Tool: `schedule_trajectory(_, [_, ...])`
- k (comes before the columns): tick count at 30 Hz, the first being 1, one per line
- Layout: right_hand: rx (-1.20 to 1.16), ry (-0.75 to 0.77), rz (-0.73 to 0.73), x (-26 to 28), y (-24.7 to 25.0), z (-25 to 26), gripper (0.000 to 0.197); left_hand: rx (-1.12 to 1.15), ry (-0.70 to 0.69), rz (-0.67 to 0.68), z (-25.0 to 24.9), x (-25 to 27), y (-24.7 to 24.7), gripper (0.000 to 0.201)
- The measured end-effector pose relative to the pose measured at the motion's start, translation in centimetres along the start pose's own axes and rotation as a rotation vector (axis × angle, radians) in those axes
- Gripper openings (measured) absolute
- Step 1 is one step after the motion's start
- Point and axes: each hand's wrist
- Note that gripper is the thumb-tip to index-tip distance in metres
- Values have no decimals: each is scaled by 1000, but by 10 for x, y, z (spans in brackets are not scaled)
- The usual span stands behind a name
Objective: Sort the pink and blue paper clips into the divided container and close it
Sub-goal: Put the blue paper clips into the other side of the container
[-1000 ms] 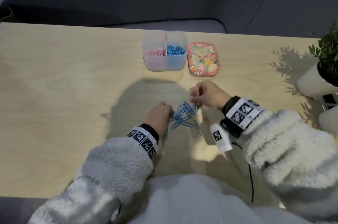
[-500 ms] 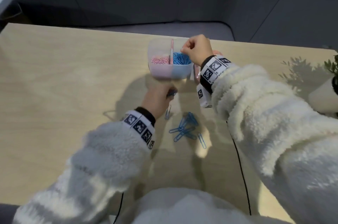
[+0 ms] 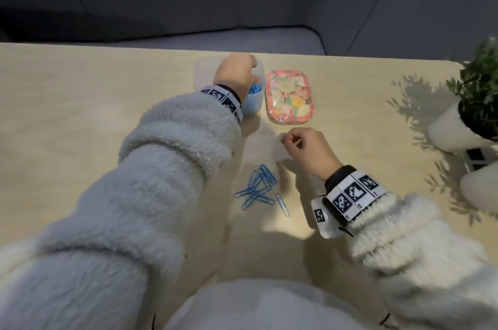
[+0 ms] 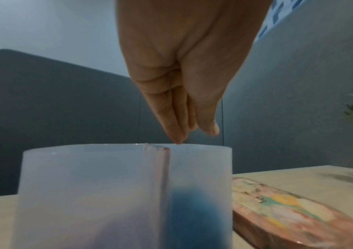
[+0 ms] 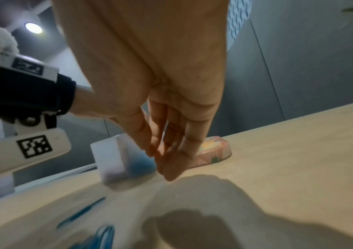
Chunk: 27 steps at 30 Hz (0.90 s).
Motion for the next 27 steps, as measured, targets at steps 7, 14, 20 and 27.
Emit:
schedule_trajectory(7, [283, 20, 218, 29, -30, -21, 52, -77, -173, 43, 23, 82, -32, 19])
schedule_trajectory(14, [465, 213, 227, 41, -55, -7, 63, -264, -92, 306, 36, 142, -92, 70])
schedule_trajectory(20, [338, 176, 163, 47, -61, -15, 30, -239, -264, 255, 20, 183, -99, 75])
schedule_trajectory(27, [411, 174, 123, 52, -66, -11, 13, 7, -194, 159, 14, 186, -99, 23])
Point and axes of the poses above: each hand's wrist, its own x-axis away from the middle knuckle, its own y-axis out of the back of the hand, z = x × y, and after that the axes turned 7 degrees about -y, right-handed
